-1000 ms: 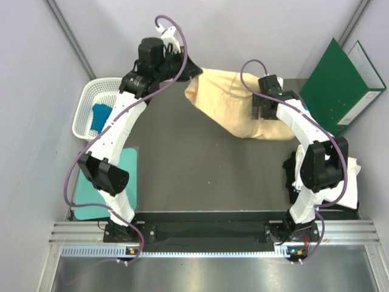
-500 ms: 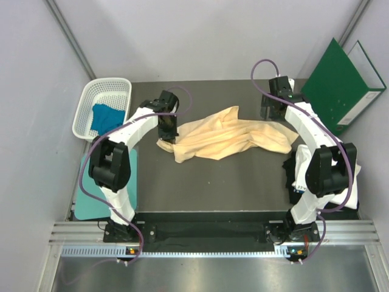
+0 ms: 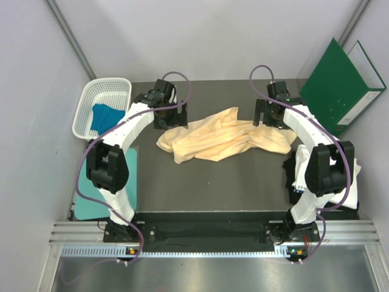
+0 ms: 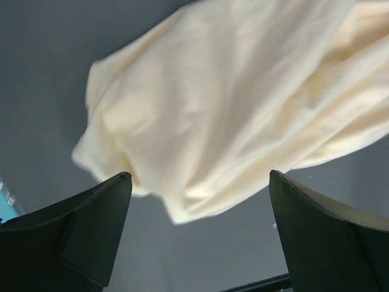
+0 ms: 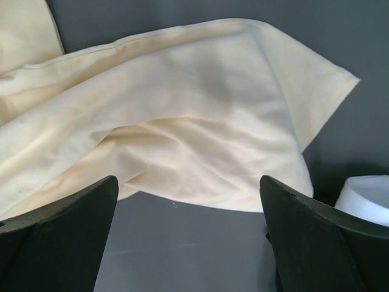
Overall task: Fold and stack the t-shirts
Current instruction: Move the tshirt to the center of the board
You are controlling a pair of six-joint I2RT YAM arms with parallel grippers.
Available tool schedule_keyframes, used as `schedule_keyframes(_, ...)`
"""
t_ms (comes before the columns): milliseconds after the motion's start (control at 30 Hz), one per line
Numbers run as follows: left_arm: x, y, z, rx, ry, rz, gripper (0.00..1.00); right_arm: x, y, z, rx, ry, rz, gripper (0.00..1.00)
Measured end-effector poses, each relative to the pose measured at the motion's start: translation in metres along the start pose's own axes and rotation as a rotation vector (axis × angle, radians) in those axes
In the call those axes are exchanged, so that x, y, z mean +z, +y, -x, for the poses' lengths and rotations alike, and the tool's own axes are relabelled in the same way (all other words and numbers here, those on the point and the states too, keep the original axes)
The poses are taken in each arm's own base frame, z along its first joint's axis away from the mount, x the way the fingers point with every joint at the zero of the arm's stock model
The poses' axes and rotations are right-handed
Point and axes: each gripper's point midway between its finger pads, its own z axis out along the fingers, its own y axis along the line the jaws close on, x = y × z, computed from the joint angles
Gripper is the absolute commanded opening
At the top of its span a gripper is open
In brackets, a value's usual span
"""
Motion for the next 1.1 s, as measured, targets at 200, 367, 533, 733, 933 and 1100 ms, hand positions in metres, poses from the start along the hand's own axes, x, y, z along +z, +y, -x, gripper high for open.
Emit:
schedule_keyframes(200, 0.02, -0.057, 0.072, 0.066, -0.086, -0.21, 0.99, 0.017, 0.02, -0.013, 0.025, 0.068, 0.085, 1.0)
schedule_keyframes(367, 0.065, -0.097, 0.103, 0.101, -0.088, -0.369, 0.99, 0.031, 0.031, -0.024, 0.039, 0.123, 0.128, 1.0)
schedule_keyframes(533, 0.114, -0.11, 0.067, 0.109, 0.05, -0.459, 0.99, 0.029, 0.036, -0.019, 0.042, 0.117, 0.149, 1.0)
schedule_keyframes(733, 0.136, -0.127, 0.026, 0.16, 0.163, -0.518, 0.2, 0.025, 0.039, -0.007, 0.045, 0.088, 0.16, 1.0)
schedule_keyframes(933, 0.136, -0.133, 0.02, 0.193, 0.165, -0.52, 0.0, 0.029, 0.039, -0.009, 0.043, 0.097, 0.159, 1.0)
schedule_keyframes(1100, 0.134, -0.11, 0.045, 0.168, 0.097, -0.441, 0.0, 0.032, 0.039, -0.012, 0.042, 0.107, 0.154, 1.0)
